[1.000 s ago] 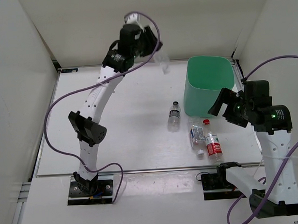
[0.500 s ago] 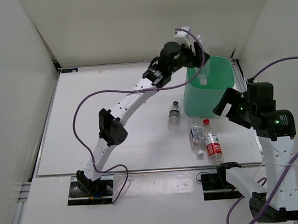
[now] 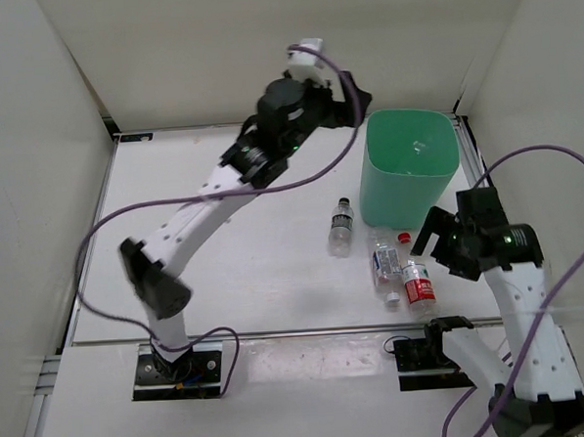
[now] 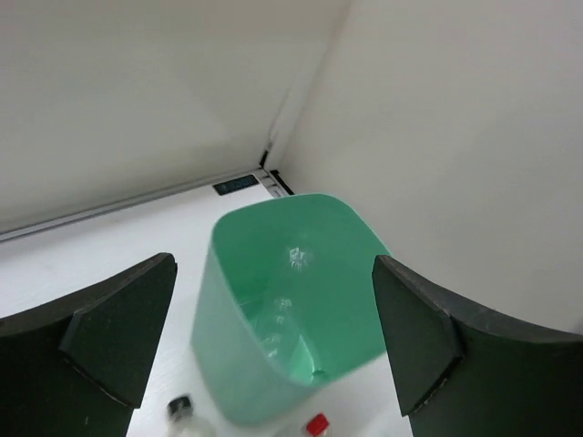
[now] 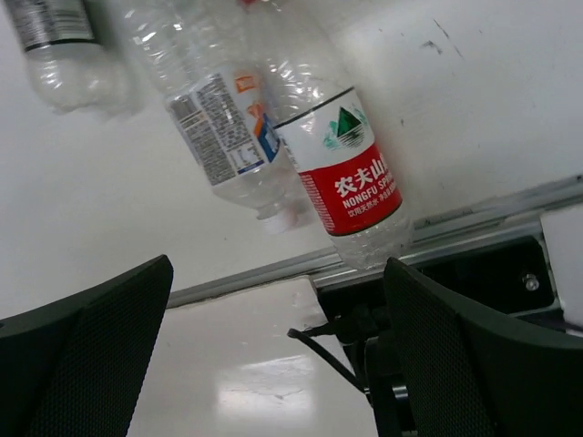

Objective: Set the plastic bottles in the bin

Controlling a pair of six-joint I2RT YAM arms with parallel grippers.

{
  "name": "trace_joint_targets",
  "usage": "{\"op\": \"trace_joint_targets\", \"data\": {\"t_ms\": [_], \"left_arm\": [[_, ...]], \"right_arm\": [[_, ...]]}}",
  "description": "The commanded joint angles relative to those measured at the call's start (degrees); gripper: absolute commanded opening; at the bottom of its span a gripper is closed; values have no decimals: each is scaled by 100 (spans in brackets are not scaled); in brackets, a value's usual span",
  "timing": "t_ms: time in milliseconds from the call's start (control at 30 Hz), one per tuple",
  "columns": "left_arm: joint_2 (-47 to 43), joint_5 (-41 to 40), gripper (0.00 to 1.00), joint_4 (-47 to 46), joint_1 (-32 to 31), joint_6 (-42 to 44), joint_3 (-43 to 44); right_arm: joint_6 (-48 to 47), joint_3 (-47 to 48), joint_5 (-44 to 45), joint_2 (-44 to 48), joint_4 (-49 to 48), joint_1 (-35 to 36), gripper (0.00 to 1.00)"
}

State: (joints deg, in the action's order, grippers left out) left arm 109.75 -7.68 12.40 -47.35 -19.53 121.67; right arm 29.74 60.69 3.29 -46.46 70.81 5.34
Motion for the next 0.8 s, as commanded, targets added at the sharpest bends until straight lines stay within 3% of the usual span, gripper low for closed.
{"op": "trace_joint_targets", "data": {"t_ms": [0, 33, 267, 767], "left_arm": [[-1490, -654, 100, -151, 42, 151, -1256], [-1936, -873, 100, -98, 42, 82, -1877], [-3204, -1375, 100, 25, 95, -200, -3490], [-3883, -1754, 100, 939, 200, -622, -4467]], "right_arm": [[471, 31, 426, -643, -147, 19, 100], [550, -39, 427, -1063, -146, 19, 100], [683, -891, 225, -1506, -972, 19, 100], [1403, -1752, 611, -2570, -1877, 19, 98]]}}
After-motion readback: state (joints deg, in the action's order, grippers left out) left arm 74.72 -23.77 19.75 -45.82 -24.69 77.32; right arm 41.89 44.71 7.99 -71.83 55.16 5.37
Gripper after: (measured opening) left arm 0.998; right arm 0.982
